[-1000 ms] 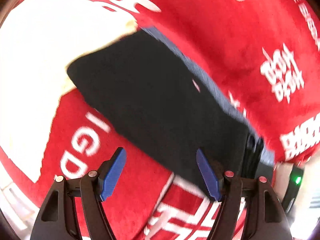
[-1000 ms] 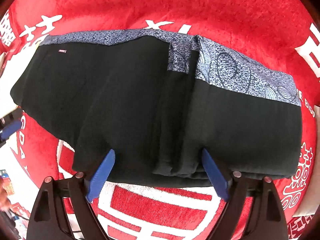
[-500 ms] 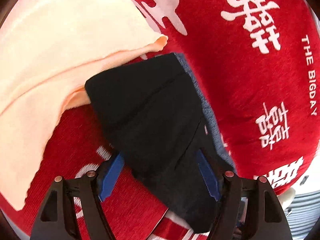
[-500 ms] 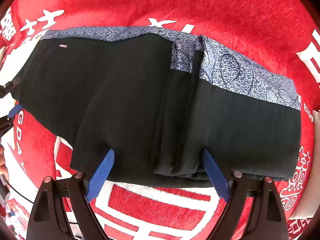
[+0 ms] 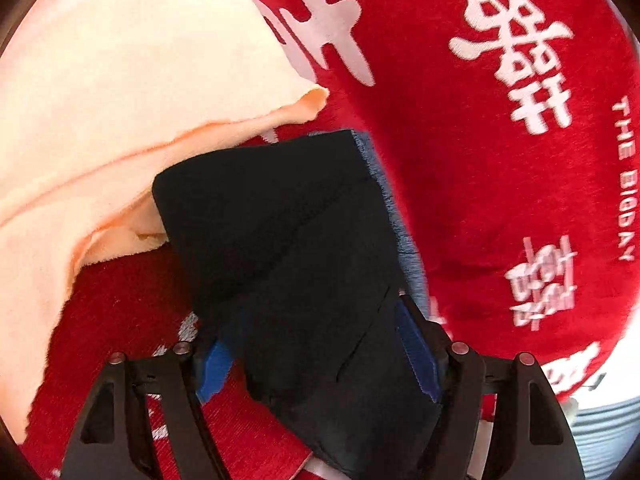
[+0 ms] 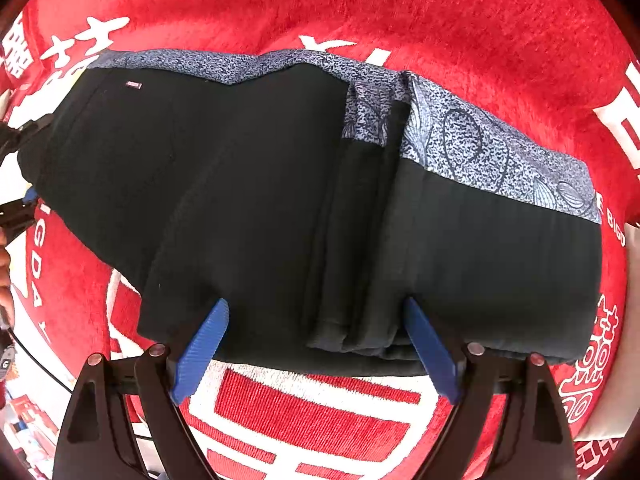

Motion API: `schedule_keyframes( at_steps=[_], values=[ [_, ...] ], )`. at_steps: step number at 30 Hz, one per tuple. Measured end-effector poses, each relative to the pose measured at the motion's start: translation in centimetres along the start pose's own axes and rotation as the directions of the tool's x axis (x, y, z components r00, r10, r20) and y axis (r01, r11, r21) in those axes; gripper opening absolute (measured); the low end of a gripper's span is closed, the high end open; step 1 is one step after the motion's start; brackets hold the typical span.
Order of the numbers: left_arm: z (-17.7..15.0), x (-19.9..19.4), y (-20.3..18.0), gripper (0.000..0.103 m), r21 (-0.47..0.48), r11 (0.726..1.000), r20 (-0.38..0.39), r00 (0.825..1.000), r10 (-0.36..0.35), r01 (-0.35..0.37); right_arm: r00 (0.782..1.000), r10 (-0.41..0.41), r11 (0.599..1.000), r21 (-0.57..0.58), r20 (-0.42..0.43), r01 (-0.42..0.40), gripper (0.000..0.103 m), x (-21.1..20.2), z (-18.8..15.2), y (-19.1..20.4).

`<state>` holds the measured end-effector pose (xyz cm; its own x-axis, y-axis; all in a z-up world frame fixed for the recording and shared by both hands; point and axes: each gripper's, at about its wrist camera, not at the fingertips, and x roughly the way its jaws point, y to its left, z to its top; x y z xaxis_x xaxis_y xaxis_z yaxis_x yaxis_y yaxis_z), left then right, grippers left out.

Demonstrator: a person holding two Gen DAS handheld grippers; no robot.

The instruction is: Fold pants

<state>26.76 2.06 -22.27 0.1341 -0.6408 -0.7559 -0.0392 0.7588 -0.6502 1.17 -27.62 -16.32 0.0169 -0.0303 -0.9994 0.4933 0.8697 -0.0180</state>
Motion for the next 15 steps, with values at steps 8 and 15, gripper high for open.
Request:
schedule_keyframes(
  at_steps=[8,15],
  values=[
    [-2.2,-0.5,-6.7,0.026,0.321,0.901,0.132,0.956,0.262,-0.292,0.998,0.060,0.997,0.042,0.029,-0.061,0.091,-3.4,1.4,-0.9],
    [-6.1,-1.2,-12.1,0.026,0.578,0.721,0.270,0.923,0.273,-0.382,0.959,0.280,0.959,0.028,0.038,-0.281,0.091,-7.4,8.4,0.1]
  ],
)
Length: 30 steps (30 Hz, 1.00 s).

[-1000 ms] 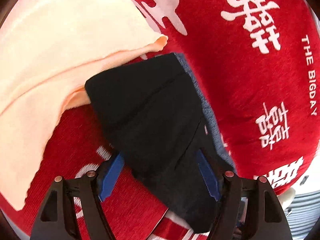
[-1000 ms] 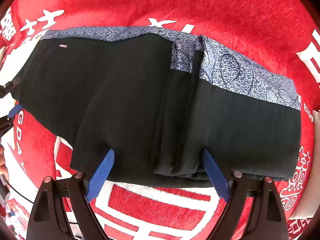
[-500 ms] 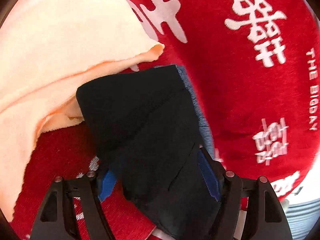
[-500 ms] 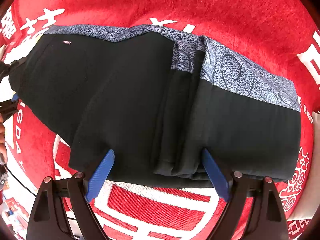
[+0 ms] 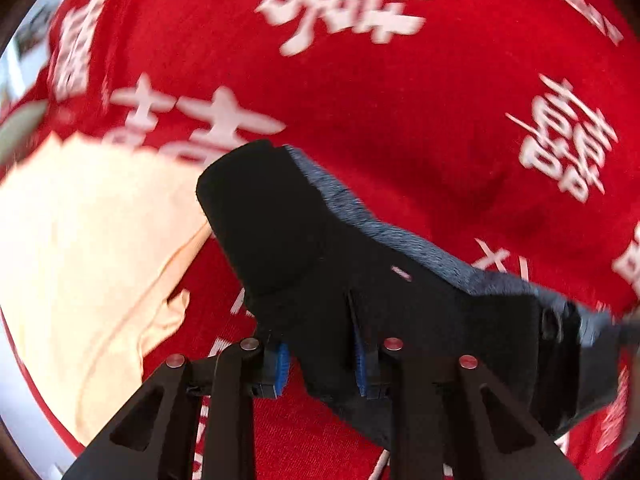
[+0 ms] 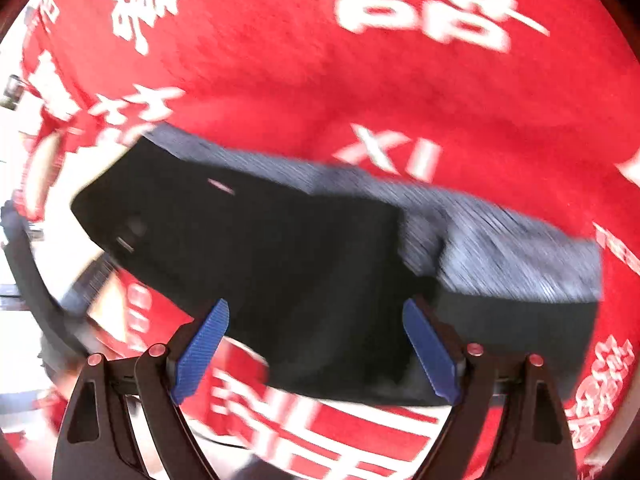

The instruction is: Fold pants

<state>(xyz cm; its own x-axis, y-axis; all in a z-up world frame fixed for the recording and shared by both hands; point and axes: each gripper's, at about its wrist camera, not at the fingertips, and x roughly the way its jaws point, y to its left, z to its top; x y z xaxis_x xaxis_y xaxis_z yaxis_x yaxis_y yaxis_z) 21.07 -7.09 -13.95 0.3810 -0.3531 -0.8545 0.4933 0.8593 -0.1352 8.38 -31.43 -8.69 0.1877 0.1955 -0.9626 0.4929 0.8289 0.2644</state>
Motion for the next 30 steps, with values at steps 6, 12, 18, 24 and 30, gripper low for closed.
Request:
schedule_keyframes(
  at_steps=[6,12,18,24,30],
  values=[
    [0.2,-0.9,-2.3,0.026,0.155,0.988,0.063,0.998,0.019,-0.029,0.967,0.215,0.972,-0.070,-0.136,-0.225,0.092,0.8,8.8,7.0],
    [0.3,-1.3,-3.7,0.026,0.204,0.978,0.084,0.996,0.020,-0.037,0.942,0.164,0.949,-0.214,-0.294,-0.232,0.094,4.1,13.4,16.2],
    [0.3,-1.7,-4.5,0.026,0.211,0.977,0.112,0.994,0.019,-0.042,0.905,0.018,0.935,-0.313,-0.425,-0.166,0.094,9.2,13.3,20.1],
    [0.1,-1.7,-4.9,0.026,0.213,0.976,0.103,0.995,0.010,-0.032,0.903,-0.011,0.947,-0.293,-0.430,-0.128,0.017,9.8,12.3,17.9],
    [0.5,-4.1,-7.5,0.026,0.258,0.966,0.129,0.990,-0.056,0.021,0.935,0.134,0.945,-0.242,-0.329,-0.220,0.016,5.8,10.9,13.9]
  ],
)
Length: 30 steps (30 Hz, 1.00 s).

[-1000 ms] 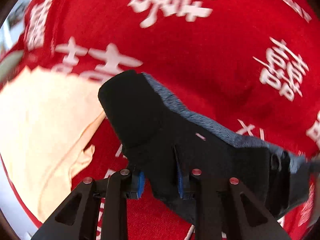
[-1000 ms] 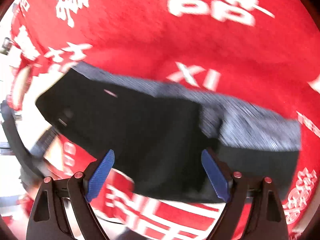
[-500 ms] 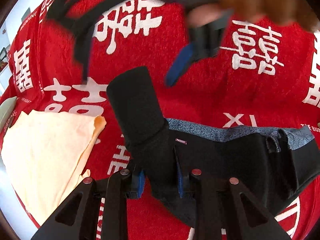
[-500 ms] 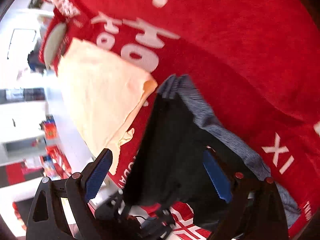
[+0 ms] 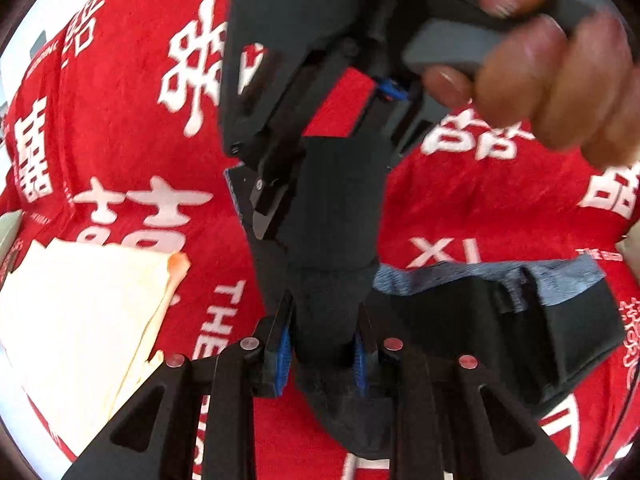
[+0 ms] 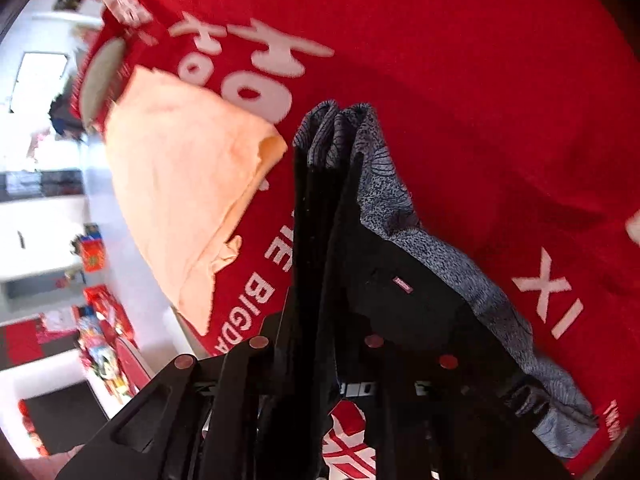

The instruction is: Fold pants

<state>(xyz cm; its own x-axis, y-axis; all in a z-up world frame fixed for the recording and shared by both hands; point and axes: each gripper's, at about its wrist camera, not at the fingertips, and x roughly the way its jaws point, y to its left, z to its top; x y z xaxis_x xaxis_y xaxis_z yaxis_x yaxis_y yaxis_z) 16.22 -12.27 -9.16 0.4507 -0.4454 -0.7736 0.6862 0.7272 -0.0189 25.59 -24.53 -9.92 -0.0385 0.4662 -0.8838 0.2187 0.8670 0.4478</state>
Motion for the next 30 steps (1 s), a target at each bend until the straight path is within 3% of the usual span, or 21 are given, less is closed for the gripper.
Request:
schedule_keyframes(
  at_steps=[3,7,15,19,22,27,30],
  values=[
    [0.9,-1.3,-1.5,0.026,0.020,0.999,0.020,0.999,-0.032,0.032,0.994,0.075,0.996,0.044,0.080,-0.079,0.016,-2.9,-1.7,-2.2],
    [2.0,-3.6,-4.7,0.026,0.080,0.993,0.051,0.994,-0.093,0.089,0.965,0.164,0.979,0.087,0.203,-0.185,0.016,-6.4,-5.5,-5.0],
    [2.9,-7.0,-13.2,0.026,0.233,0.953,0.058,0.976,-0.211,0.192,0.868,0.261,0.922,0.157,0.422,-0.353,0.016,-13.5,-15.5,-12.1],
    [2.7,-7.8,-18.0,0.026,0.307,0.919,0.027,0.963,-0.268,0.247,0.810,0.276,0.878,0.206,0.518,-0.431,0.016,-15.0,-20.9,-16.4],
    [2.0,-7.9,-21.7,0.026,0.363,0.887,-0.011,0.953,-0.303,0.286,0.782,0.264,0.852,0.244,0.564,-0.463,0.016,-15.6,-24.6,-19.5],
    [0.0,-6.3,-26.9,0.026,0.430,0.837,-0.095,0.939,-0.332,0.339,0.778,0.208,0.823,0.324,0.593,-0.466,0.016,-14.7,-28.9,-24.1],
    [-2.0,-4.9,-29.9,0.026,0.454,0.813,-0.158,0.930,-0.330,0.366,0.811,0.140,0.830,0.380,0.568,-0.410,0.016,-13.3,-31.1,-26.8]
  ],
)
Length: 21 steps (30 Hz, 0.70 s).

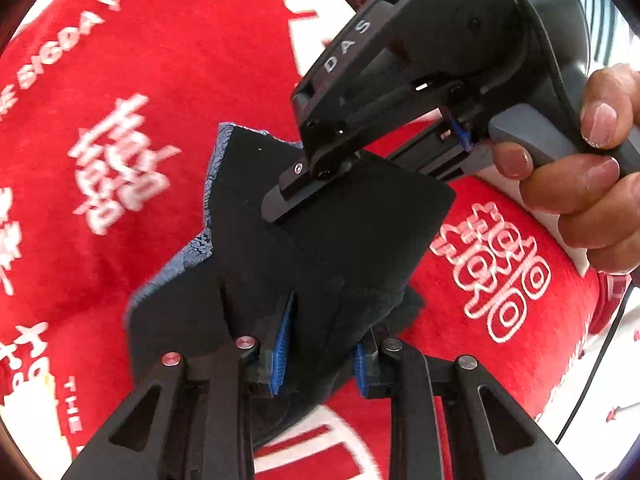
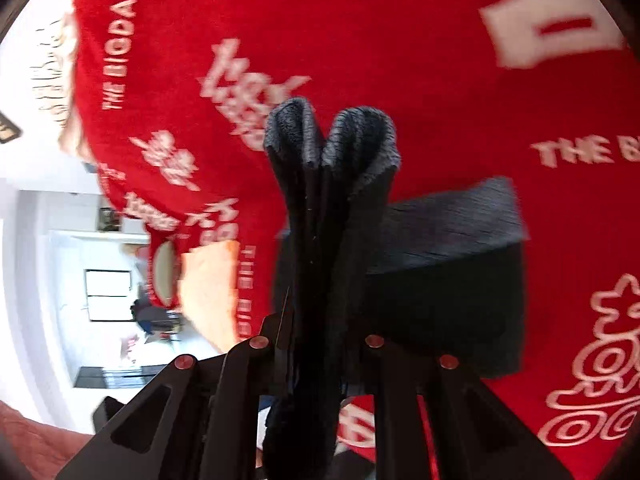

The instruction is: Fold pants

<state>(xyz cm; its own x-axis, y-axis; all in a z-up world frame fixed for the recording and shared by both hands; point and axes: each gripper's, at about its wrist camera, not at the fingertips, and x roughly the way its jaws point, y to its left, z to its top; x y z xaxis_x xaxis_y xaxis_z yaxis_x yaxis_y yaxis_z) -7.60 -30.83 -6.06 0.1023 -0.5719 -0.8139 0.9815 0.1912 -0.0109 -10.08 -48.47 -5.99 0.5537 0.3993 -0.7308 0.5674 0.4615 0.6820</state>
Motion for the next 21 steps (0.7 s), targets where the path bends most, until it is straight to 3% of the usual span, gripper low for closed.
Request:
schedule_keyframes(
  at_steps=[4,13,14,16,21],
  values=[
    [-1.0,2.9,-2.0,0.026,0.010,1.000,-0.076,0.997,-0.004,0.005,0.998,-0.062,0.998,0.029,-0.027,0.063,0.016,1.0,-0.4,-4.0],
    [-2.1,5.3,-4.0,0.027,0.041,0.999,-0.136,0.990,0.039,-0.034,0.995,-0.098,0.994,0.049,-0.017,0.099,0.021,2.6,-1.3,-8.4],
    [-2.1,5.2,-4.1,0.030,0.047,0.998,-0.135,0.990,0.051,-0.044,0.996,-0.089,0.994,0.057,-0.013,0.089,0.021,2.6,-1.4,-8.6],
    [-2.1,4.7,-4.0,0.063,0.025,1.000,-0.144,0.989,0.022,-0.019,0.996,-0.088,0.994,0.060,0.000,0.088,0.021,2.5,-1.3,-8.3],
    [-2.3,2.3,-2.5,0.067,-0.041,0.999,-0.158,0.987,-0.002,-0.005,0.990,-0.139,0.989,0.055,0.012,0.139,0.026,1.9,-1.7,-7.8]
  ],
)
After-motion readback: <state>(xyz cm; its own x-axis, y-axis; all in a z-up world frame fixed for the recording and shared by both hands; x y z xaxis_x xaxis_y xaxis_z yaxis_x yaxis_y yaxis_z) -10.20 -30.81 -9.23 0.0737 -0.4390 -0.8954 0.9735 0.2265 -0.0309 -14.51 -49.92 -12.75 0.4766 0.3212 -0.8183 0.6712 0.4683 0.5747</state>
